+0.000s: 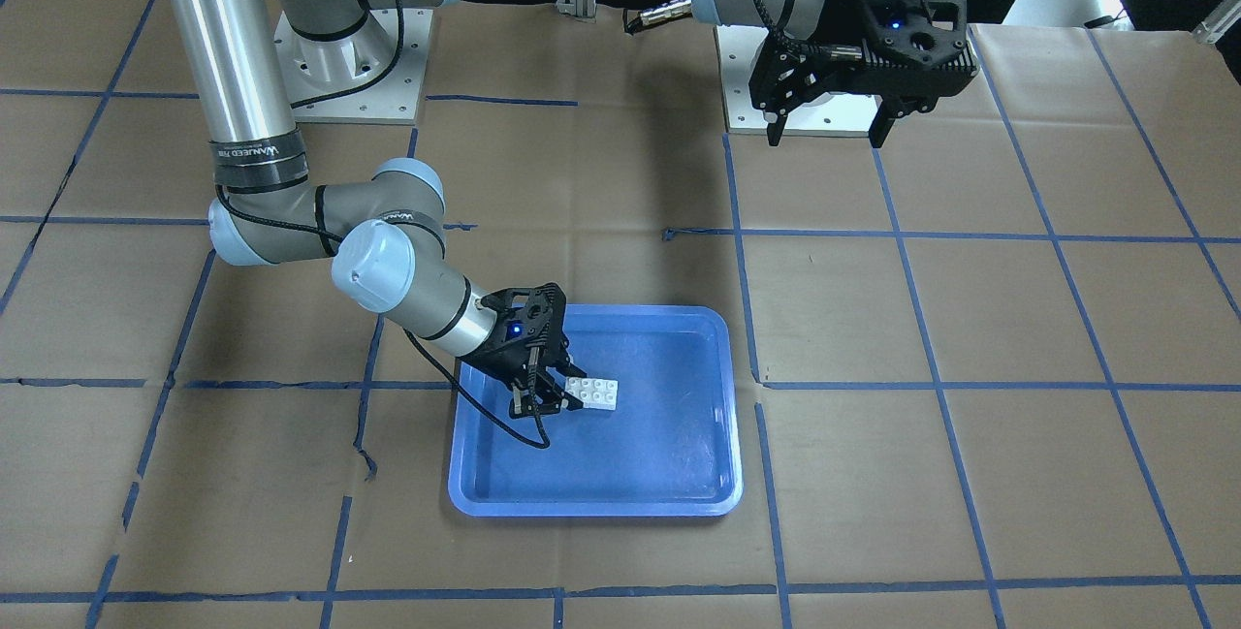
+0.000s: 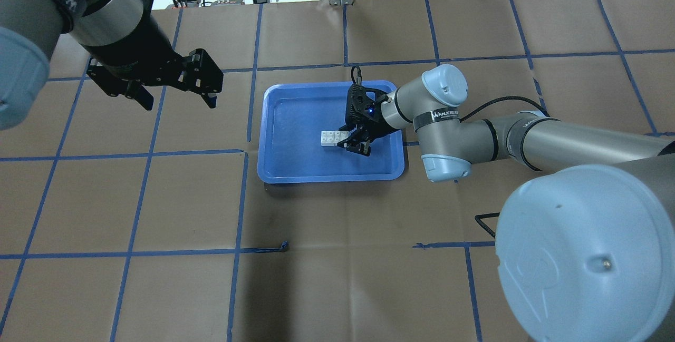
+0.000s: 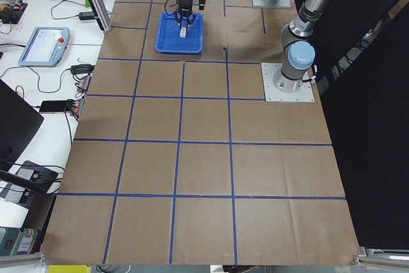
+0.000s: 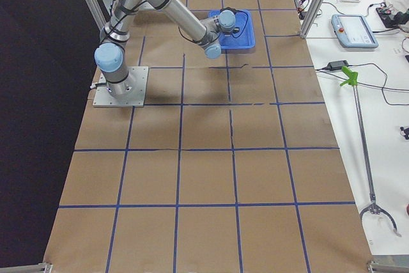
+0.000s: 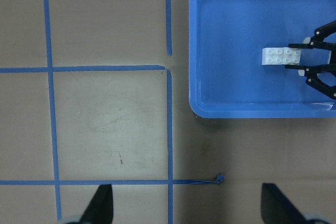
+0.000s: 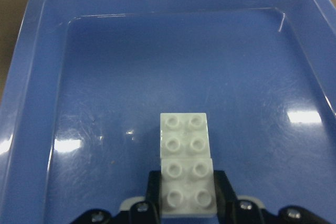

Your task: Assemble white blocks and place on blue tray

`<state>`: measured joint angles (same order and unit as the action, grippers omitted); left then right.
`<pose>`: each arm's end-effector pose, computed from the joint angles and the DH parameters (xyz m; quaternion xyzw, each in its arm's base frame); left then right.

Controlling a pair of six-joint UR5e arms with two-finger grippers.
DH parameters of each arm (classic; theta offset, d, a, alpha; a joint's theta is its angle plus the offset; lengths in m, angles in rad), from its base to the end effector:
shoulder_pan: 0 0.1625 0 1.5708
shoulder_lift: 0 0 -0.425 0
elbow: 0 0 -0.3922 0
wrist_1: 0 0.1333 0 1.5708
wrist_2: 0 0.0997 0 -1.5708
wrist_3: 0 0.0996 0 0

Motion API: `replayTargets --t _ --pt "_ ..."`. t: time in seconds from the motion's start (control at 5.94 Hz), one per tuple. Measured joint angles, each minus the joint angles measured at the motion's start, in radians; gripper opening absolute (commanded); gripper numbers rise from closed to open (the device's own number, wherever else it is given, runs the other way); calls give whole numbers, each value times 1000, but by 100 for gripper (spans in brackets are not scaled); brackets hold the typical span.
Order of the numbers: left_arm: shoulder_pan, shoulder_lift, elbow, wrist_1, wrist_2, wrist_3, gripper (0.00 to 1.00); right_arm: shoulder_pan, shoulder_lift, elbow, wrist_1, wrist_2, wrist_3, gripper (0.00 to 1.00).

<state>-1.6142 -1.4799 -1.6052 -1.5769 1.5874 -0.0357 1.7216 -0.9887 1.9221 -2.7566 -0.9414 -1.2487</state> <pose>-0.1514 -0.4514 0.5135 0.0036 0.9996 -0.0255 0.0073 0.2774 -0.5482 0.1493 -0.6373 0.6966 -0.2623 0.1995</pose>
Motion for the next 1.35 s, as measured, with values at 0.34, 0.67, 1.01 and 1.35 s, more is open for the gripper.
replayTargets --t 0.34,0.67,1.01,1.35 --pt "0 3 -1 0 -1 0 99 1 0 0 1 1 0 34" --pt "0 4 -1 0 -1 0 99 1 -1 0 2 0 0 34" --pt "-1 7 -3 -1 0 0 99 1 -1 0 3 1 0 37" --pt "-1 11 -5 -2 0 0 99 1 -1 0 3 3 0 42"
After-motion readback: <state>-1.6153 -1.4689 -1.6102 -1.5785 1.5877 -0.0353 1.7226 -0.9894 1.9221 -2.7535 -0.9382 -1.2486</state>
